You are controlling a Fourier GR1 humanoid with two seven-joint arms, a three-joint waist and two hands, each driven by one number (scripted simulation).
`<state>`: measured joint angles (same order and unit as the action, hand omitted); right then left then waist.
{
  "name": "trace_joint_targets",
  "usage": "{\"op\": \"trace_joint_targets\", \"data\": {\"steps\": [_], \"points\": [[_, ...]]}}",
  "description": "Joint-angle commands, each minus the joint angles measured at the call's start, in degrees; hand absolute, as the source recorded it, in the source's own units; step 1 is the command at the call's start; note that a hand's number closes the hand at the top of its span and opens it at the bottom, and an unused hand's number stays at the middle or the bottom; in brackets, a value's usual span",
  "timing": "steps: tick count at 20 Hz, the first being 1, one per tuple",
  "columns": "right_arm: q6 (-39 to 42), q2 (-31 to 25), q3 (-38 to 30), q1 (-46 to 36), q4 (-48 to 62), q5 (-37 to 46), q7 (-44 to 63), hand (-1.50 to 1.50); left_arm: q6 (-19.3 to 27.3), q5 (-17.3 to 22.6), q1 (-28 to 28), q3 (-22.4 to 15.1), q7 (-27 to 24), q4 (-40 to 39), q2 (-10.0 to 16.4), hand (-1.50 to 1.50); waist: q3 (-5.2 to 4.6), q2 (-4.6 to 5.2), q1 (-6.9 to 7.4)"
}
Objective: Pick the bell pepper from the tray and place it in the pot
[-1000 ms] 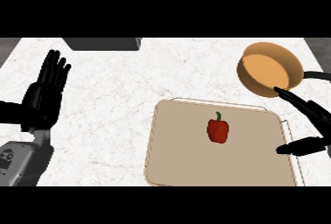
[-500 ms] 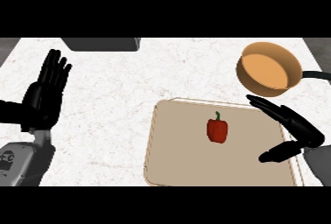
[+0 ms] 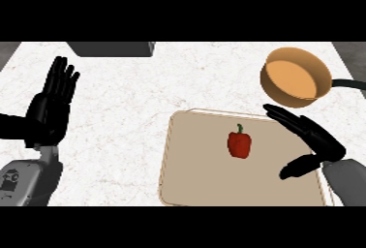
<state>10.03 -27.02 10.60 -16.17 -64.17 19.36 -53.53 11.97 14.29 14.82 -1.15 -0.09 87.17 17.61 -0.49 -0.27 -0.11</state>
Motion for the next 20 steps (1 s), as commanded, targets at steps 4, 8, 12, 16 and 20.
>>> {"op": "trace_joint_targets", "data": {"steps": [4,8,12,16,20], "points": [[-4.7,6.1,1.5,1.0,-2.2,6.4,6.0,-1.5,-1.6,-0.4,4.5,3.0,0.5,-4.1,-0.7,0.0,0.47,0.31,-0.12],[-2.6,6.9,-0.5,-1.6,-0.5,6.6,9.7,-1.5,-2.8,-1.0,0.8,2.1,1.3,-1.2,-1.0,0.0,0.48,0.26,0.17],[-5.2,11.2,0.5,-4.4,5.9,9.8,7.8,-1.5,-2.1,-1.6,1.4,2.5,2.5,0.4,-1.7,0.0,0.5,0.34,0.43],[-6.9,14.1,0.7,-6.4,7.2,11.4,8.7,-1.5,-4.9,-0.9,0.2,3.6,-2.0,-3.1,-1.9,0.0,0.49,0.43,0.58],[-6.7,14.6,0.7,-4.2,6.7,12.6,7.2,-1.5,-2.4,-2.2,2.5,3.3,3.0,-0.3,-2.6,0.0,0.51,0.28,0.29]]}}
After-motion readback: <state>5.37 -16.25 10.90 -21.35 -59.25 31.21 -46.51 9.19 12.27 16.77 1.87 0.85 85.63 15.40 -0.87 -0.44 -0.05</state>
